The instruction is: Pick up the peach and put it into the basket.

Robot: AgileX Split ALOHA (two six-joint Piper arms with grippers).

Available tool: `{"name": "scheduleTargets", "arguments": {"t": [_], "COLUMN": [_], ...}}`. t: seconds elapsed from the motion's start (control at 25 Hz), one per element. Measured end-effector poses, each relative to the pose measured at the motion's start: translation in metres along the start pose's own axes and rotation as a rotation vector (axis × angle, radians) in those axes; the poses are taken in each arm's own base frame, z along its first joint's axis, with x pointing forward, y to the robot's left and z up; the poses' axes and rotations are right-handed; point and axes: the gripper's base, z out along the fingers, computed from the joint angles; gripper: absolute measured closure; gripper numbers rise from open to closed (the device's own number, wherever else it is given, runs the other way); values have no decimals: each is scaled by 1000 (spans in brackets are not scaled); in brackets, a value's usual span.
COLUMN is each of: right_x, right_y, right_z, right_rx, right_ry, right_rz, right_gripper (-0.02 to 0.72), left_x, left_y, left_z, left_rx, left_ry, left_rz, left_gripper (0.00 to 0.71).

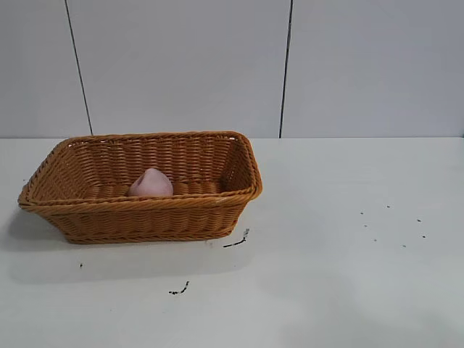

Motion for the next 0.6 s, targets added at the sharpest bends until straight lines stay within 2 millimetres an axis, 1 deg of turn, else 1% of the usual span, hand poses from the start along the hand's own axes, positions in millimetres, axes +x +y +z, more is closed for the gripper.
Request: {"name": "scheduleTargets", "arguments": {"t": [0.12,0.6], "right_x": [3,3], "right_y": [0,0], "right_z": [-5,-5], "right_rx": [0,0], "right_ry": [-35,-38], "right_rz": [-2,-2], "right_gripper": [8,8], "left_x": [0,0], "left_y": [0,0], "left_z": [0,0], "left_rx": [0,0], "left_ry": [0,0], "left_rz": [0,0], "left_gripper": [16,16]}}
